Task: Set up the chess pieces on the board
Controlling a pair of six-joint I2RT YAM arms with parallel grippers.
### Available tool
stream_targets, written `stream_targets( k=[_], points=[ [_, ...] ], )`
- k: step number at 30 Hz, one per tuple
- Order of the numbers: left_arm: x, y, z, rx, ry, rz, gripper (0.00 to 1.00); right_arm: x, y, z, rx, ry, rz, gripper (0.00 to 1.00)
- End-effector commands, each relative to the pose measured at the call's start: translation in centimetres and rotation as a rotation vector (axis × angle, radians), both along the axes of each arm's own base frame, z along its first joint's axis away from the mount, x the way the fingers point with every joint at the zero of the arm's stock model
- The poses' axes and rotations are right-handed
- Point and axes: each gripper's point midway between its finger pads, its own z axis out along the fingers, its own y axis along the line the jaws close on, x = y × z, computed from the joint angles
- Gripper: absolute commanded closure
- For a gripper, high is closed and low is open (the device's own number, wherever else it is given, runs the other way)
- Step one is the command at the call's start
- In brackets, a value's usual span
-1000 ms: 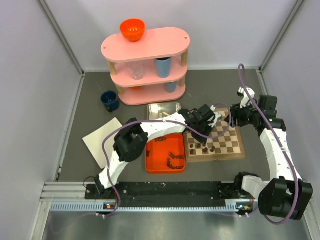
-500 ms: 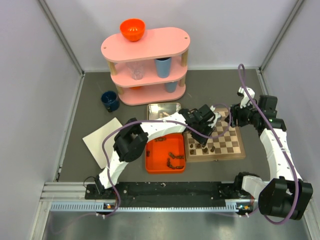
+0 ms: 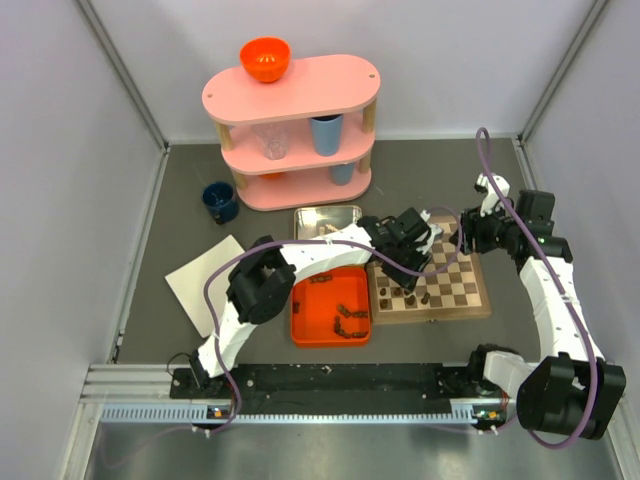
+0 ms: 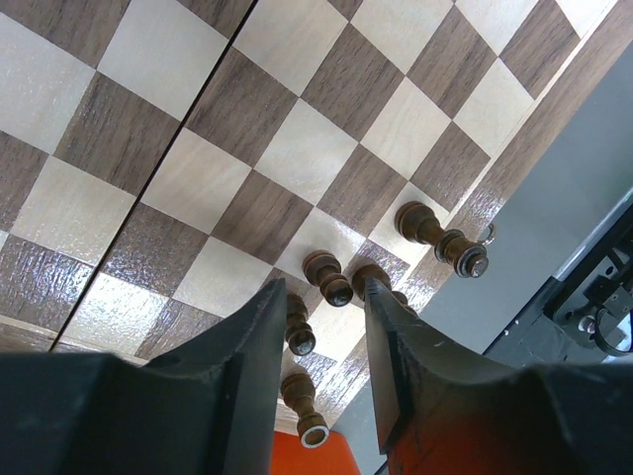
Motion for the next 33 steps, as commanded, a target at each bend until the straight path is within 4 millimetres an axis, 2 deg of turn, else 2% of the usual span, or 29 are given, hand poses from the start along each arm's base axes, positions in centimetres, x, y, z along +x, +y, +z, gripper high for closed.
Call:
stream_targets(
  k=[1, 7, 8, 13, 14, 16, 17, 18, 19, 20, 21, 22, 23, 24, 25, 26, 27, 28, 29, 30, 31, 32, 33],
  points=[
    [1.3, -1.5, 4.7, -0.108, -0.063, 0.026, 0.56, 0.6, 0.0, 0.5, 0.011, -0.033, 0.005, 0.45],
    [2.3, -1.4, 7.9, -0.184, -0.099, 0.06, 0.5, 0.5, 0.0, 0.5, 0.011, -0.038, 0.009, 0.45],
    [2.4, -1.5, 9.0, -0.212, -0.114, 0.062, 0.49, 0.5, 0.0, 0.5, 0.012, -0.036, 0.009, 0.45],
    [3.7, -0.3, 11.4, -0.275, -0.159, 0.109, 0.43, 0.5, 0.1, 0.7, 0.01, -0.047, 0.013, 0.45],
    [3.7, 0.1, 12.9, -0.304, -0.177, 0.114, 0.41, 0.4, 0.1, 0.8, 0.011, -0.049, 0.018, 0.45],
    [4.4, 1.2, 13.5, -0.324, -0.208, 0.138, 0.38, 0.3, 0.3, 1.0, 0.013, -0.058, 0.027, 0.45],
    [4.2, 2.2, 14.5, -0.342, -0.229, 0.148, 0.37, 0.2, 0.6, 1.1, 0.022, -0.064, 0.047, 0.45],
    [5.1, 2.8, 15.4, -0.367, -0.265, 0.172, 0.37, 0.1, 0.9, 1.3, 0.03, -0.07, 0.065, 0.45],
    [5.2, 3.9, 17.8, -0.413, -0.305, 0.187, 0.34, -0.1, 1.2, 1.5, 0.037, -0.08, 0.081, 0.44],
    [5.1, 4.9, 17.0, -0.401, -0.309, 0.197, 0.32, -0.4, 2.0, 1.9, 0.057, -0.101, 0.129, 0.43],
    [5.8, 6.2, 17.7, -0.409, -0.344, 0.214, 0.31, -0.7, 2.4, 2.1, 0.07, -0.107, 0.158, 0.4],
    [5.9, 7.5, 20.4, -0.459, -0.409, 0.237, 0.29, -0.9, 2.8, 2.4, 0.083, -0.121, 0.186, 0.39],
    [6.0, 9.0, 19.5, -0.434, -0.42, 0.267, 0.24, -1.4, 3.7, 3.1, 0.111, -0.146, 0.237, 0.34],
    [6.7, 10.5, 20.1, -0.436, -0.46, 0.295, 0.22, -1.6, 4.2, 3.9, 0.124, -0.169, 0.273, 0.24],
    [6.7, 12.1, 22.8, -0.496, -0.523, 0.318, 0.18, -2.4, 5.4, 4.6, 0.17, -0.182, 0.343, 0.17],
    [6.5, 13.5, 21.3, -0.478, -0.527, 0.321, 0.1, -2.8, 6.0, 5.3, 0.169, -0.218, 0.401, 0.01],
    [7.3, 15.4, 21.6, -0.486, -0.549, 0.358, 0.04, -3.3, 6.7, 5.6, 0.18, -0.228, 0.448, 0.01],
    [6.8, 17.0, 23.2, -0.524, -0.579, 0.371, 0.01, -4.2, 7.8, 5.9, 0.217, -0.222, 0.515, 0.01],
    [6.3, 17.9, 21.9, -0.521, -0.563, 0.352, 0.01, -4.5, 8.4, 6.2, 0.216, -0.246, 0.574, 0.01],
    [7.1, 19.8, 21.9, -0.516, -0.573, 0.387, 0.01, -5.2, 9.7, 5.9, 0.246, -0.229, 0.644, 0.01],
    [6.6, 21.1, 22.5, -0.524, -0.593, 0.392, 0.01, -6.6, 10.9, 6.2, 0.317, -0.219, 0.724, 0.01],
    [6.9, 22.9, 20.9, -0.473, -0.594, 0.41, 0.01, -6.8, 11.7, 6.5, 0.303, -0.258, 0.791, 0.01],
    [6.8, 23.9, 20.4, -0.444, -0.606, 0.418, 0.01, -7.9, 13.6, 6.3, 0.318, -0.237, 0.881, 0.01]
  ],
)
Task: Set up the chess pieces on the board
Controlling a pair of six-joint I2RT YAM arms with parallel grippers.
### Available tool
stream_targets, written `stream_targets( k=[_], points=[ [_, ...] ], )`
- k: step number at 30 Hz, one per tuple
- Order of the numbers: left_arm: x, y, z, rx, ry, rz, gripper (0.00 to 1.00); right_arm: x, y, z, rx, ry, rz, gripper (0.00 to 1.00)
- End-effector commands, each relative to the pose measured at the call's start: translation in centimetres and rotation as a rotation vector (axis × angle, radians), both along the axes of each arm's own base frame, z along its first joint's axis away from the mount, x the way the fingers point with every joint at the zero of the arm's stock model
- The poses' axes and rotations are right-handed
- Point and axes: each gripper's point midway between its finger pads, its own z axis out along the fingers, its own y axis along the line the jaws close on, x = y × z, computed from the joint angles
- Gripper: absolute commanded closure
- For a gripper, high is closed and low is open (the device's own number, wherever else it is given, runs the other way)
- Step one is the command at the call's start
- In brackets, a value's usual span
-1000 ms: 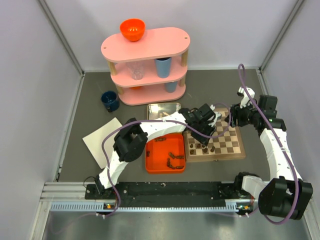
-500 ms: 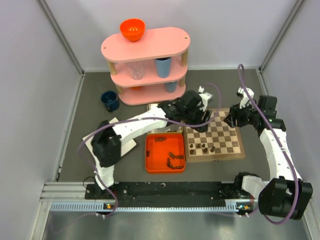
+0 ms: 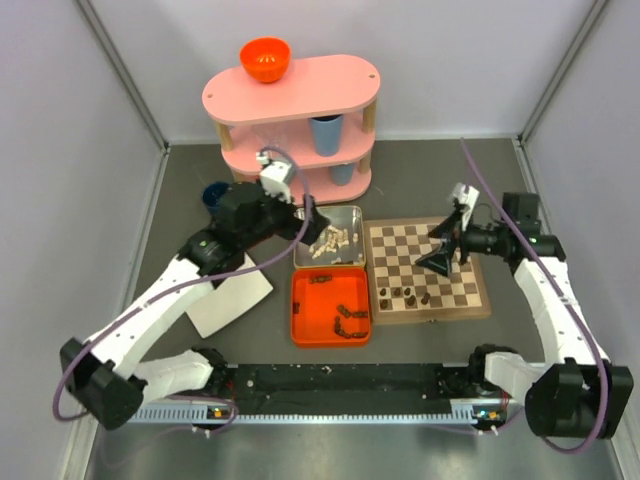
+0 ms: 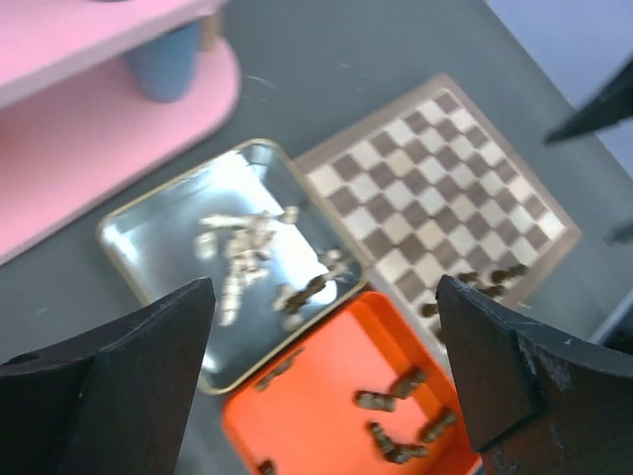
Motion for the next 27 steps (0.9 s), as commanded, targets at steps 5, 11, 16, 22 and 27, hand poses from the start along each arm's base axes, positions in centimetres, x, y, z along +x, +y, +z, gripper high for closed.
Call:
stream_targets(
  k=[5, 11, 16, 22, 27],
  points=[
    [0.6, 9.9, -3.4, 0.246, -0.115, 0.22, 0.01, -4.0, 10.4, 2.0, -0.029, -0.097, 0.534, 0.01],
    [0.6, 13.4, -5.2, 0.312, -0.109, 0.372, 0.01, 0.6, 15.6, -0.9, -0.308, -0.048, 0.473, 0.01],
    [0.1, 14.1, -5.3, 0.333, -0.089, 0.386, 0.02, 8.7, 17.4, -1.7, -0.409, 0.029, 0.19, 0.1],
    [-0.9, 16.2, -6.2, 0.387, -0.122, 0.424, 0.02, 14.5, 18.7, -4.0, -0.521, 0.024, 0.109, 0.35],
    [-0.7, 16.7, -5.9, 0.397, -0.157, 0.444, 0.02, 16.1, 19.0, -7.4, -0.6, 0.091, 0.115, 0.45]
  ],
)
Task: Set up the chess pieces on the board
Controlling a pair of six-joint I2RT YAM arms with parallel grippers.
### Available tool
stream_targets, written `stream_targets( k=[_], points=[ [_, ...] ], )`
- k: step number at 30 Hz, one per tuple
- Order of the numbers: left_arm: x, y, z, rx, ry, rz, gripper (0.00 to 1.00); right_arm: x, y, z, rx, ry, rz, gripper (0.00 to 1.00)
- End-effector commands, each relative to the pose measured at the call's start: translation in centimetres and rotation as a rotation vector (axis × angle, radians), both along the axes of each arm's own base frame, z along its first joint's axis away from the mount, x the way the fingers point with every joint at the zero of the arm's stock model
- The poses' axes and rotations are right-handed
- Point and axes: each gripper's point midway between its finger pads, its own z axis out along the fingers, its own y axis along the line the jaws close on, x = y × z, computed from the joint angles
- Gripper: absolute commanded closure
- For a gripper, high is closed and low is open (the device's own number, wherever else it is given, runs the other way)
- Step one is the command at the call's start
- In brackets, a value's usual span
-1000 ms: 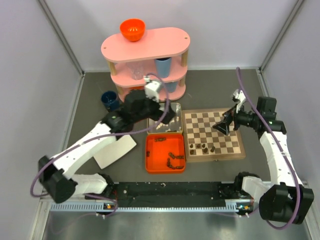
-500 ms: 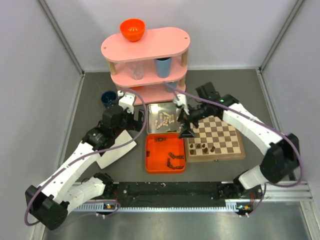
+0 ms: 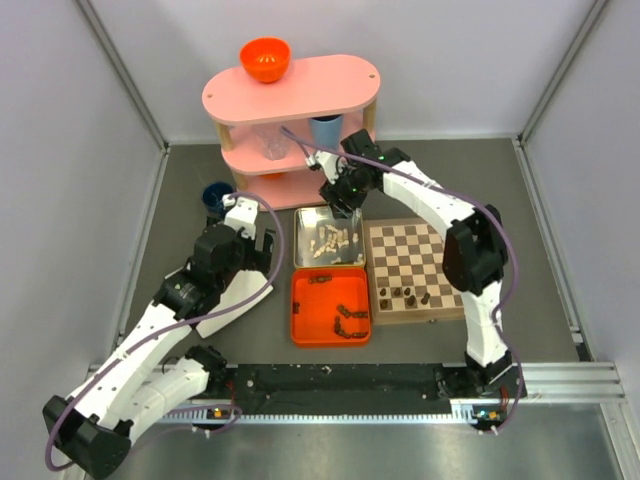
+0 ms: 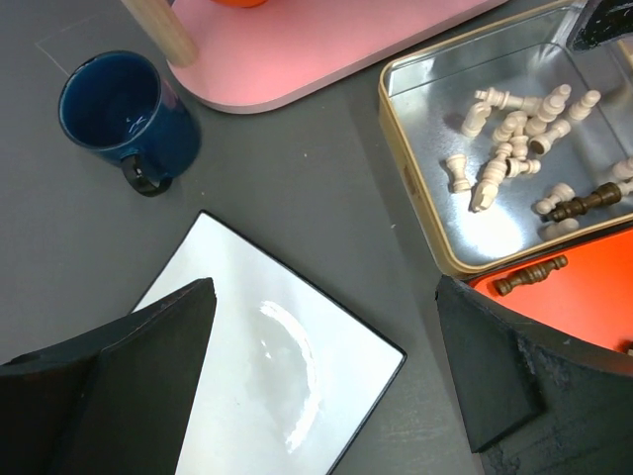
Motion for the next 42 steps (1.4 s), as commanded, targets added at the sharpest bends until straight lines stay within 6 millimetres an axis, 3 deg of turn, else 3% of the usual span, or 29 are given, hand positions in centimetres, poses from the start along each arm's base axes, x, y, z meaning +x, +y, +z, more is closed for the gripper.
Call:
stream_targets(
  k=[1, 12, 25, 33, 42],
  points=[
    [0.8, 1.2, 1.1, 0.037, -0.07, 0.049, 0.02, 0.9, -0.3, -0.7, -0.068, 0.016, -0.03, 0.46],
    [0.4, 1.3, 2.0, 0.01, -0.112, 0.041, 0.03, -2.0, 1.3, -4.3, -0.117, 0.11, 0.07, 0.53],
    [0.3, 1.1, 2.0, 0.003, -0.112, 0.027, 0.03, -2.5, 1.4, -6.4, -0.173, 0.14, 0.074, 0.65],
    [0.2, 1.2, 2.0, 0.001, -0.112, 0.028, 0.03, -2.5, 1.8, -5.6, -0.161, 0.128, 0.079, 0.88],
    [0.2, 1.3, 2.2, 0.0, -0.116, 0.031, 0.03, -2.6, 2.2, -2.0, -0.103, 0.075, 0.087, 0.97]
  ],
)
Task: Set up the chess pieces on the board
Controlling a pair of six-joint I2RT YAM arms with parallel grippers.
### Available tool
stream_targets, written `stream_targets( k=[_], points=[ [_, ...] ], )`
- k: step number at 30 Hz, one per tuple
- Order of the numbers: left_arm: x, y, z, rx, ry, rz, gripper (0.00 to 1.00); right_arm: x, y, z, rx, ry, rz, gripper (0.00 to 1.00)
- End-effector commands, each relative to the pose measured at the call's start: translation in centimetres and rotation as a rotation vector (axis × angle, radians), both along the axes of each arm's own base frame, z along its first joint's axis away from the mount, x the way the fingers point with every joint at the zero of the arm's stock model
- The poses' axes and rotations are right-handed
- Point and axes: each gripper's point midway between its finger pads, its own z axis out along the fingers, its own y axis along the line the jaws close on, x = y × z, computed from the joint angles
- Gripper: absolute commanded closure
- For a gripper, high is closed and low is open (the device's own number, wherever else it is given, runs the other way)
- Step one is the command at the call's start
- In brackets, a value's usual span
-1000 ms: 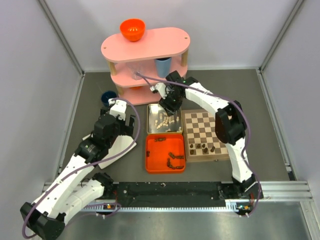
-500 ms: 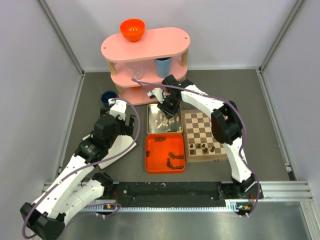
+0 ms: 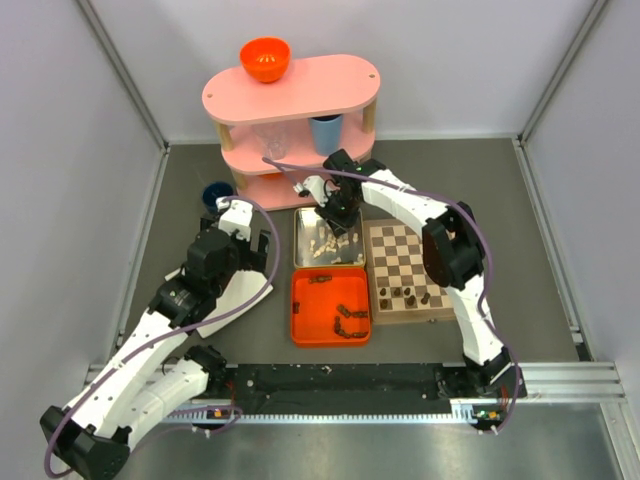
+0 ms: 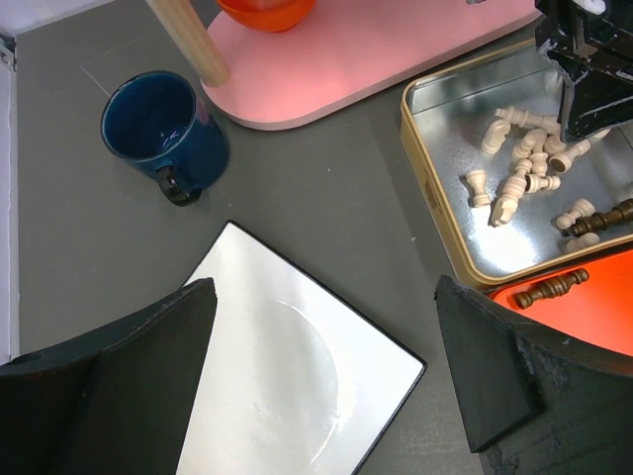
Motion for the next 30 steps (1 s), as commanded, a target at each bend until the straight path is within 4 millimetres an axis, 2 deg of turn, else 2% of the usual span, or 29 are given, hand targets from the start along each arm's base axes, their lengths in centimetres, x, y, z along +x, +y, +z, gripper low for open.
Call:
stream_targets(
  k=[1, 5, 13, 17, 18, 19, 21, 23, 28, 30],
  points=[
    [0.2, 0.0, 1.4, -0.027, -0.053, 0.0, 0.03, 0.1, 1.6, 5.9, 0.101, -0.091, 0.026, 0.97],
    [0.2, 0.1, 1.4, -0.029, -0.057, 0.001, 0.03, -0.9, 1.6, 7.8, 0.142, -0.095, 0.045, 0.98],
    [0.1, 0.1, 1.5, -0.03, -0.059, 0.001, 0.03, -2.1, 1.3, 9.5, 0.181, -0.091, 0.055, 0.98],
    [0.1, 0.2, 1.5, -0.028, -0.06, 0.007, 0.03, -2.7, 0.2, 9.6, 0.159, -0.106, 0.055, 0.98],
    [0.1, 0.2, 1.6, -0.029, -0.062, 0.007, 0.03, -2.8, -0.2, 10.5, 0.164, -0.125, 0.052, 0.98],
    [0.1, 0.2, 1.5, -0.028, -0.06, 0.007, 0.03, -2.8, -0.9, 10.1, 0.145, -0.127, 0.044, 0.98],
    [0.1, 0.2, 1.5, -0.029, -0.061, 0.005, 0.03, -2.7, -2.2, 11.2, 0.151, -0.149, 0.024, 0.98],
    [0.1, 0.2, 1.5, -0.03, -0.06, 0.004, 0.03, -2.8, -3.7, 11.0, 0.141, -0.143, -0.002, 0.98],
    [0.1, 0.1, 1.4, -0.028, -0.057, -0.001, 0.03, -1.6, -8.7, 11.9, 0.167, -0.142, -0.129, 0.97],
    [0.1, -0.1, 1.3, -0.03, -0.051, -0.007, 0.03, -0.7, -11.0, 11.5, 0.169, -0.131, -0.191, 0.97]
  ],
)
